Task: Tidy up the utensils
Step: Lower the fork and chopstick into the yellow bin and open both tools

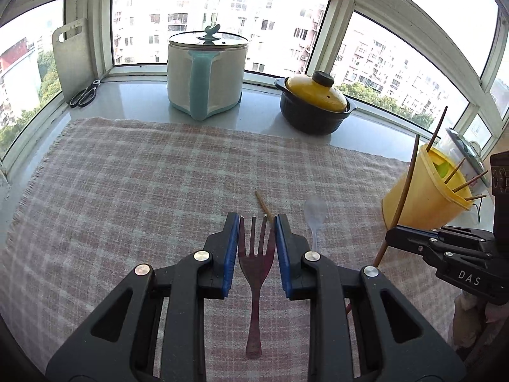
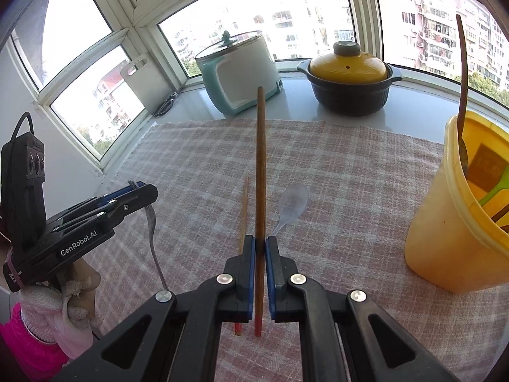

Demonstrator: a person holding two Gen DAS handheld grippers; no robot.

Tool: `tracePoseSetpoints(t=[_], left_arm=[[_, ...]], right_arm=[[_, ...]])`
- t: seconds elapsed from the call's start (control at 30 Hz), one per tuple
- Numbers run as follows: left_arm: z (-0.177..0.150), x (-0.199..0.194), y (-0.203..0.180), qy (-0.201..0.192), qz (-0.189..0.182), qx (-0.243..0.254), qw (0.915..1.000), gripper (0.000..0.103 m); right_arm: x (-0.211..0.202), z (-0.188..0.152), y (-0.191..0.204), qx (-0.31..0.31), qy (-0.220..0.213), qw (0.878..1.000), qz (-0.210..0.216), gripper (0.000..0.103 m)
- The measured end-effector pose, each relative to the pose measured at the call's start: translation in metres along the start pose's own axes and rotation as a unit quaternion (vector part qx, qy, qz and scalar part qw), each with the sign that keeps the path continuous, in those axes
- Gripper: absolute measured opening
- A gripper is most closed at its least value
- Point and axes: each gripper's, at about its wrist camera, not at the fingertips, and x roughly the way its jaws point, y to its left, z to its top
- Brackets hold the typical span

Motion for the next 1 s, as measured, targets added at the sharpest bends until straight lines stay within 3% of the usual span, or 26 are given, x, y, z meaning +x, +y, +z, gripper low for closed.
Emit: tracePoseSetpoints(t=[0.4, 1.0], left_arm=[[0.005, -0.028, -0.028, -0.029, -0.03, 0.018, 0.9989, 0.022], [0.037, -0.064, -0.093, -0.075, -0.093, 0.054, 0.9913, 0.022]], right_arm=[[-0.038, -0.006, 0.007, -0.023, -0.045, 0.998, -0.031, 0.004], [-0.118, -0.009, -0.015, -0.011, -0.115, 0.992, -0.059, 0.004]])
